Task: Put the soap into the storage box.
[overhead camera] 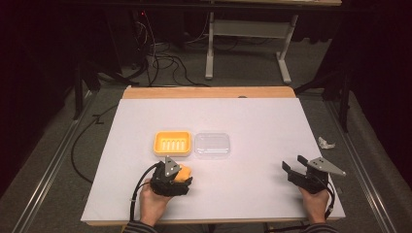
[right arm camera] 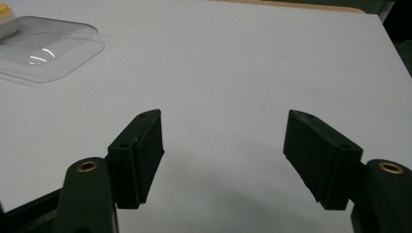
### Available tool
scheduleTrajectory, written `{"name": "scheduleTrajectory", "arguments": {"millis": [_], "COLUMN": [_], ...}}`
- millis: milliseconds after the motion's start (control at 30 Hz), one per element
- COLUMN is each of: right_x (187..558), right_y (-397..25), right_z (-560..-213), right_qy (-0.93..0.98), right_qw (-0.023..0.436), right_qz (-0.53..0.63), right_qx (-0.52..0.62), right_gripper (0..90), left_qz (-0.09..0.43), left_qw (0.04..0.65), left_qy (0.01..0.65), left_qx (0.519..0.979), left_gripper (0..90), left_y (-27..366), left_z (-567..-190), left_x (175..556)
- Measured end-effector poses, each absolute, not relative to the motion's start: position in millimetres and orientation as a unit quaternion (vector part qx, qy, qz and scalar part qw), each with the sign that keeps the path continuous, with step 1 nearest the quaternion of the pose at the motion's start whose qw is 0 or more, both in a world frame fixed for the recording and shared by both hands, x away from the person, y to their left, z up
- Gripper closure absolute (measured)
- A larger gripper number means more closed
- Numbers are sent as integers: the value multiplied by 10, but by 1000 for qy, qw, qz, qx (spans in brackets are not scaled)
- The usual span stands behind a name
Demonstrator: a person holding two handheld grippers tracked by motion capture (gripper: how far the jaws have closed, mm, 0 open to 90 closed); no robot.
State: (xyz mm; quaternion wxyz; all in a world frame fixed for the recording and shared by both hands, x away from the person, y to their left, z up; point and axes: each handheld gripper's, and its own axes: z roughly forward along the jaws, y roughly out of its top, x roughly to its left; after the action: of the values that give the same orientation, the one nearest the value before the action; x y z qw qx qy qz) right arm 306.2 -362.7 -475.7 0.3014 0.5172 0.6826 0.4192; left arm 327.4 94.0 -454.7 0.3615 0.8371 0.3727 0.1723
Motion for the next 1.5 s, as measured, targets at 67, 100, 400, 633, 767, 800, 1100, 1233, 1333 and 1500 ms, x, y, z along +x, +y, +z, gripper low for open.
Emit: {"name": "scheduleTrajectory", "arguments": {"millis": [67, 100, 400, 633, 767, 800, 1100, 1233, 1333, 1500], "right_x": [3063, 3065, 3066, 3066, 3060, 3059, 3057, 3059, 3059, 3070], "right_y": [-3627, -3628, -3628, -3632, -3632, -3631, -3631, -3634, -3630, -3627], "right_z": [-4757, -4758, -4758, -4758, -4756, -4756, -4756, -4756, -4756, -4758], "right_qy": [683, 683, 684, 684, 682, 682, 682, 682, 683, 685], "right_qw": [301, 301, 300, 300, 299, 300, 301, 299, 299, 298], "right_qz": [419, 419, 418, 420, 422, 422, 423, 424, 423, 419], "right_qx": [517, 517, 517, 516, 517, 517, 516, 516, 515, 516], "right_gripper": [312, 313, 313, 313, 313, 313, 314, 315, 315, 316], "left_qz": [173, 171, 168, 165, 165, 165, 167, 169, 173, 180], "left_qw": [364, 367, 382, 390, 396, 398, 406, 408, 412, 412], "left_qy": [371, 370, 374, 377, 380, 383, 396, 401, 404, 409], "left_qx": [837, 836, 828, 824, 819, 817, 807, 803, 798, 794], "left_gripper": [260, 260, 260, 260, 260, 260, 260, 260, 261, 261], "left_y": [941, 946, 1013, 1037, 1057, 1061, 1127, 1145, 1164, 1194], "left_z": [-4523, -4500, -4363, -4293, -4238, -4226, -4135, -4094, -4057, -3999], "left_x": [3272, 3278, 3323, 3371, 3420, 3430, 3537, 3596, 3641, 3709]}}
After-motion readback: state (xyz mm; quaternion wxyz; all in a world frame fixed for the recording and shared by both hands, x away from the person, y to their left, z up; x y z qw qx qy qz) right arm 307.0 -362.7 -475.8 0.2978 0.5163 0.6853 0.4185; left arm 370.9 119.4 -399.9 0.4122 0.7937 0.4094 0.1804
